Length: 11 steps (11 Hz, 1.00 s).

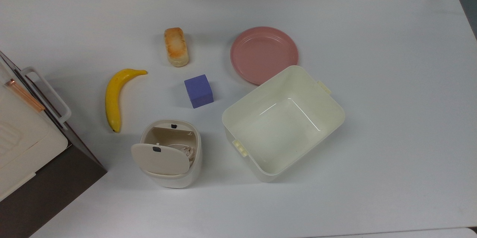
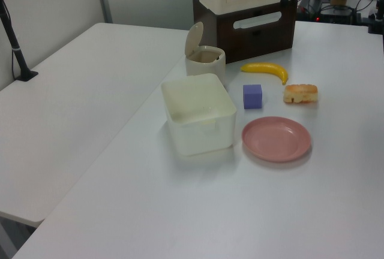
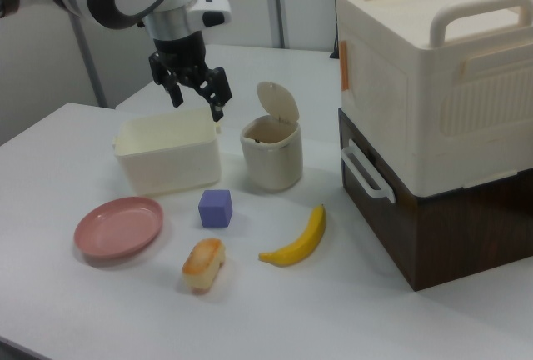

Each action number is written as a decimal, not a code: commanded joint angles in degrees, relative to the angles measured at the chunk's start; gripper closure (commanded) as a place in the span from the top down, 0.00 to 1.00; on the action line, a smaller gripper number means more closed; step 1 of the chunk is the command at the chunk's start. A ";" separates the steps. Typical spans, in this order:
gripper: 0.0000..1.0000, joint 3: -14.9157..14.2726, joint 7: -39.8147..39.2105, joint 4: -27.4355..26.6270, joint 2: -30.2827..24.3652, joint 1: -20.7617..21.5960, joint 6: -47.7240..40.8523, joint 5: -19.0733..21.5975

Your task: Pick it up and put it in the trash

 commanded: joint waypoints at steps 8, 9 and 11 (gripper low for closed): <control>1.00 0.01 4.90 -1.24 -0.45 3.68 -4.66 0.09; 1.00 0.10 4.90 -1.07 -0.28 4.29 -4.94 -0.18; 1.00 0.02 4.98 -1.06 -0.37 5.43 -5.11 -1.14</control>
